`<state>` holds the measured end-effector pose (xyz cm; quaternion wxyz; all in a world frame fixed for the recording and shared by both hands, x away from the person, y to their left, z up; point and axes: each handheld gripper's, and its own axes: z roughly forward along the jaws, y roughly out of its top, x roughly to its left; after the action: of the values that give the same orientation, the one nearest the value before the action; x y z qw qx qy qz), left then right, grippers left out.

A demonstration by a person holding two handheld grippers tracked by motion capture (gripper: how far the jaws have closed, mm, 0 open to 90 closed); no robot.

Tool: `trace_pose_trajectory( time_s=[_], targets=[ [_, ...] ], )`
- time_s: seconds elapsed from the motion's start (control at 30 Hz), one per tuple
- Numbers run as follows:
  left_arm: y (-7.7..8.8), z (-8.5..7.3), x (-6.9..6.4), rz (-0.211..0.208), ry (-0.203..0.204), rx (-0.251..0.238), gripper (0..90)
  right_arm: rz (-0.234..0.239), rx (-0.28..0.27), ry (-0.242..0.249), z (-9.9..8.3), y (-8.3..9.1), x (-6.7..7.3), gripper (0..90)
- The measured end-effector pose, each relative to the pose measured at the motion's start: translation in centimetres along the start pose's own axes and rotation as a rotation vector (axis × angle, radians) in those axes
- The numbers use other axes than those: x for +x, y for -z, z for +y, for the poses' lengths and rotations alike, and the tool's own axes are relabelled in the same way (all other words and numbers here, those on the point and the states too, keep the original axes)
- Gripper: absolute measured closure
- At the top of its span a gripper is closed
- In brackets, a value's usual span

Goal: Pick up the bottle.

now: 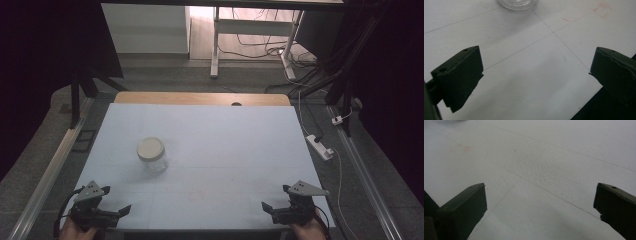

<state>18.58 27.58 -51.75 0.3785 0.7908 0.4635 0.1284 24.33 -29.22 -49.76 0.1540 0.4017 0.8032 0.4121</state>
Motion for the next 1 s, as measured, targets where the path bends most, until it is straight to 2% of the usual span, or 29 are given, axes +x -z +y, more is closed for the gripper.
trace_pose_trajectory(
  time_s=[0.17, 0.4, 0.77, 1.0],
  targets=[
    [-0.1, 0.2, 0.0, -0.003, -0.013, -0.009, 0.0, 0.000, 0.003, -0.002, 0.0, -0.1, 0.0, 0.0],
    [-0.3, 0.6, 0.1, -0.033, -0.020, -0.017, 0.0, 0.010, 0.005, 0.002, 0.0, -0.1, 0.0, 0.0],
    [-1.2, 1.6, 0.4, -0.074, -0.073, -0.062, 0.0, 0.015, 0.014, 0.002, 0.0, -0.1, 0.0, 0.0],
    [-1.8, 2.1, 0.5, -0.053, -0.093, -0.078, 0.0, 0.018, 0.017, 0.002, 0.0, -0.2, 0.0, 0.0]
  ],
)
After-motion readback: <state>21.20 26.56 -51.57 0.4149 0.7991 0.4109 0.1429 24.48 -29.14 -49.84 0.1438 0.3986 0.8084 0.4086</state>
